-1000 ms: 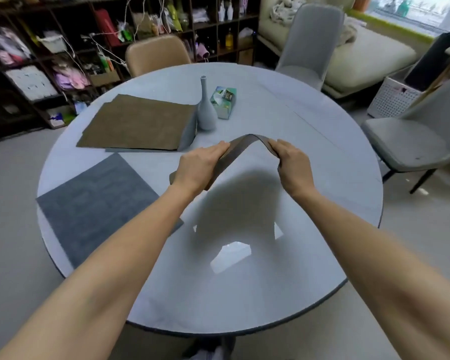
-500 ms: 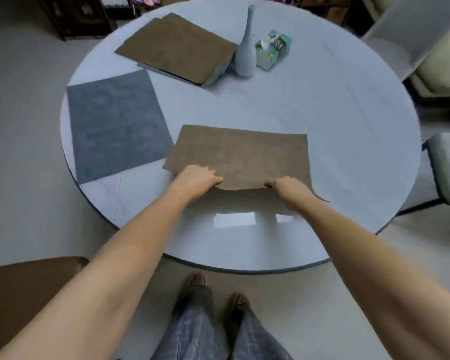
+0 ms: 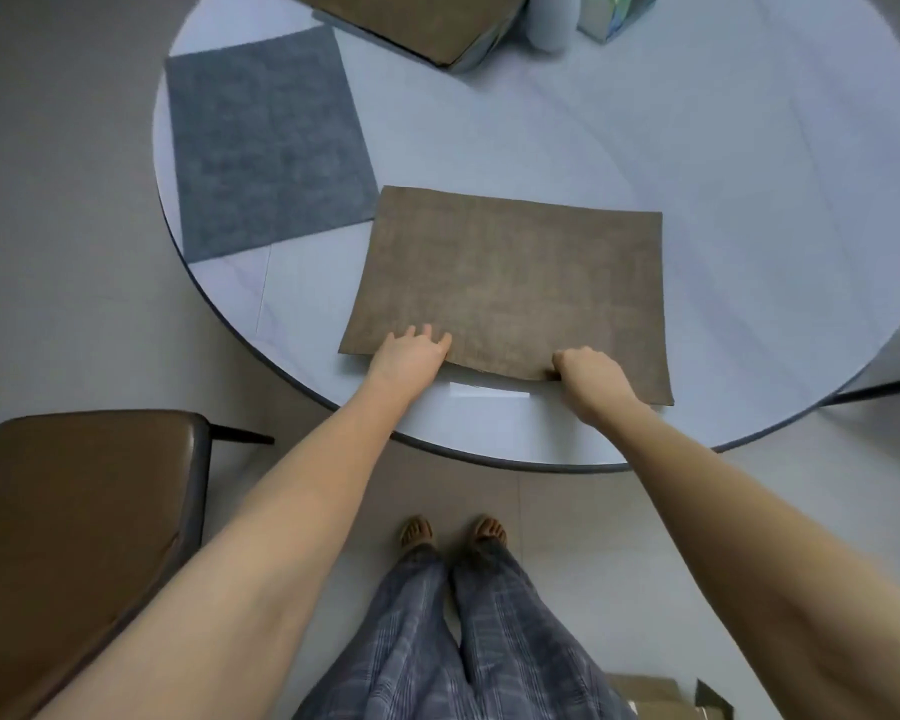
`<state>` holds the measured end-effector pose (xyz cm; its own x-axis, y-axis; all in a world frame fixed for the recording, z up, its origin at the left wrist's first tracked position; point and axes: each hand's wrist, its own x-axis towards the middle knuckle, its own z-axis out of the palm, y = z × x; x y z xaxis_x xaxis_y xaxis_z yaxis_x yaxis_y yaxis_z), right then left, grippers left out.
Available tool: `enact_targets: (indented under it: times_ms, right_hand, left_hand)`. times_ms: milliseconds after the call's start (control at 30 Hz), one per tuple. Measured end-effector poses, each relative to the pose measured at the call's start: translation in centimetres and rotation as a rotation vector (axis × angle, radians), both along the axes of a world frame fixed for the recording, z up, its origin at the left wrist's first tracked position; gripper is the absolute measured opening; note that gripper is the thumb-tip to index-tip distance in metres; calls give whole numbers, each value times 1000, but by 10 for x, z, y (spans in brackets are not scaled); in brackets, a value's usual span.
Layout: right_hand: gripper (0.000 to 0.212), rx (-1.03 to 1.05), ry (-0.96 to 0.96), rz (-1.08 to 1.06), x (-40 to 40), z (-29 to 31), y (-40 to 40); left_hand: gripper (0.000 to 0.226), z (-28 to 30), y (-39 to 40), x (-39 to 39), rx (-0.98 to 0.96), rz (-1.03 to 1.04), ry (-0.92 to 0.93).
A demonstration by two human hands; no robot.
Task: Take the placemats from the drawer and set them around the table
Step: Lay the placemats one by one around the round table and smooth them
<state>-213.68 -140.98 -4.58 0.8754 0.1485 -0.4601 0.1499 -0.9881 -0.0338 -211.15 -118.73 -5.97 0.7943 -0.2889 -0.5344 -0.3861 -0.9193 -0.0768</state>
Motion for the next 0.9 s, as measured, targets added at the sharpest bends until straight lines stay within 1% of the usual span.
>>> enact_targets:
  times_ms: [200,467,900]
  right_hand:
    - [25,-48,-24,-56,-17,0,8]
    - [26,-74,-77,-77,-37,1,20]
    - [26,-67,-68,-115,-54,-1,28]
  left_hand:
    - [66,-7,6,-22,-47,40,20]
    - [80,-10,14,-40,-114,93,52]
    - [97,-9,19,-53,-133,116,104]
